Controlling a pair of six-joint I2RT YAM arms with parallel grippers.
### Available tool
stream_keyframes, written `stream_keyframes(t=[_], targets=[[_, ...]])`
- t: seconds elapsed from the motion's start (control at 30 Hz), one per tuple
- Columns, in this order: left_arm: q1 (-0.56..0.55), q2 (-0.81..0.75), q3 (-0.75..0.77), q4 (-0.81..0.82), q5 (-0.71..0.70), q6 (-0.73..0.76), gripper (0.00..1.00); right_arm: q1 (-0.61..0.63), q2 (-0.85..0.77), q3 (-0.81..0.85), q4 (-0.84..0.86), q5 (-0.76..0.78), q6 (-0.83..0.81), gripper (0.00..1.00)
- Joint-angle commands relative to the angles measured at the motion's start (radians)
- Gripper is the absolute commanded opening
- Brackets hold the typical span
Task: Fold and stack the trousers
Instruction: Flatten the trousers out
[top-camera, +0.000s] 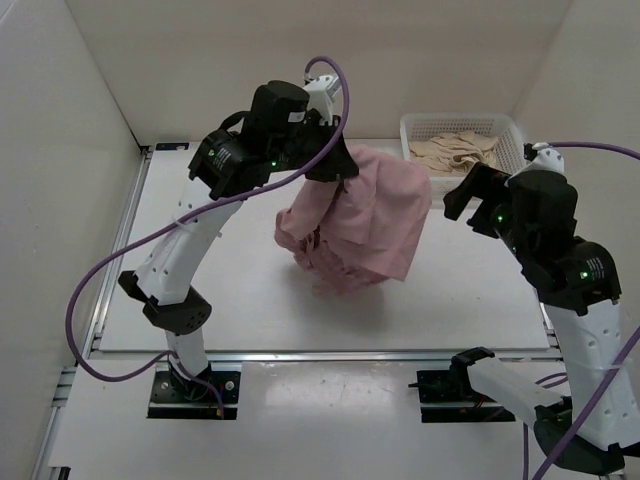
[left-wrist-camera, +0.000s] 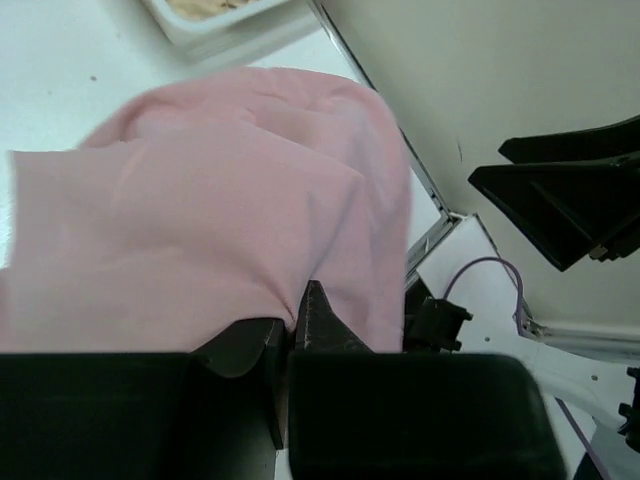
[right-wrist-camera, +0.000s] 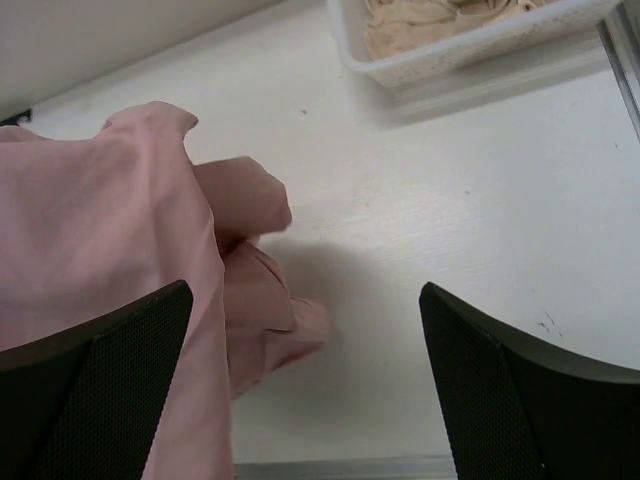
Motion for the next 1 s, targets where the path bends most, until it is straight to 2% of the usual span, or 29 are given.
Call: stream_keyframes(t=[0.0, 0.13, 0.17, 0.2, 0.23, 0.27, 0.37, 0.4, 0.47, 0.5, 0.53, 0.57, 0.6, 0.63, 0.67, 0.7, 0.73, 0.8, 0.83, 0.9, 0.93, 0.97], targets=[[0.019, 0.019, 0.042, 0.02, 0.054, -0.021, 0.1, -0.001, 0.012, -0.024, -0.075, 0.055, 0.0, 0.99], [0.176, -0.076, -0.027, 0.145, 0.083, -0.112, 0.1, -0.001, -0.001, -0.099, -0.055, 0.021, 0.014, 0.99], [0.257, -0.077, -0.086, 0.156, 0.071, -0.152, 0.1, -0.001, -0.001, -0.108, -0.055, 0.008, 0.014, 0.99], [0.296, -0.077, -0.114, 0.156, 0.059, -0.169, 0.27, -0.001, -0.001, -0.119, -0.046, -0.012, 0.014, 0.99], [0.331, -0.058, -0.141, 0.156, 0.048, -0.169, 0.55, -0.001, 0.015, -0.142, -0.036, -0.035, 0.014, 0.99], [0.391, -0.038, -0.171, 0.147, 0.036, -0.159, 1.0, -0.001, 0.024, -0.154, -0.036, -0.086, 0.014, 0.99], [0.483, 0.026, -0.171, 0.043, 0.086, -0.13, 1.0, 0.021, 0.065, -0.2, -0.027, -0.216, -0.049, 0.99], [0.493, 0.026, -0.217, 0.043, 0.071, -0.119, 1.0, 0.04, 0.065, -0.218, -0.027, -0.254, -0.06, 0.99], [0.506, -0.068, -0.323, 0.087, 0.041, -0.119, 1.0, 0.121, 0.065, -0.266, -0.013, -0.255, -0.07, 0.99], [0.529, -0.108, -0.445, 0.14, 0.031, -0.119, 1.0, 0.149, 0.065, -0.322, -0.013, -0.255, -0.07, 0.99], [0.545, -0.179, -0.502, 0.158, 0.031, -0.119, 1.0, 0.176, 0.079, -0.35, -0.003, -0.255, -0.07, 0.99], [0.558, -0.21, -0.556, 0.168, 0.031, -0.119, 0.97, 0.233, 0.096, -0.376, -0.003, -0.22, -0.054, 0.99], [0.568, -0.237, -0.608, 0.178, 0.031, -0.095, 0.87, 0.261, 0.11, -0.401, -0.003, -0.201, -0.04, 0.99], [0.568, -0.262, -0.713, 0.178, 0.019, -0.094, 0.65, 0.31, 0.127, -0.442, -0.003, -0.192, -0.031, 0.99], [0.568, -0.306, -0.771, 0.187, 0.019, -0.094, 0.24, 0.334, 0.163, -0.456, 0.007, -0.192, -0.018, 0.99], [0.568, -0.326, -0.835, 0.198, 0.019, -0.094, 0.12, 0.36, 0.182, -0.469, 0.02, -0.18, -0.018, 0.99], [0.559, -0.343, -0.963, 0.214, 0.04, -0.094, 0.1, 0.386, 0.2, -0.469, 0.031, -0.167, -0.005, 0.99], [0.543, -0.368, -1.079, 0.267, 0.062, -0.108, 0.1, 0.466, 0.268, -0.46, 0.053, -0.118, 0.009, 0.99], [0.525, -0.368, -1.166, 0.283, 0.076, -0.131, 0.23, 0.523, 0.297, -0.441, 0.068, -0.102, 0.009, 0.99], [0.516, -0.344, -1.231, 0.337, 0.085, -0.145, 0.47, 0.577, 0.393, -0.386, 0.124, -0.075, 0.009, 0.99], [0.516, -0.333, -1.266, 0.337, 0.083, -0.145, 0.73, 0.615, 0.426, -0.374, 0.155, -0.087, 0.009, 0.99], [0.532, -0.321, -1.267, 0.337, 0.074, -0.154, 0.75, 0.627, 0.491, -0.363, 0.193, -0.109, 0.009, 0.99]])
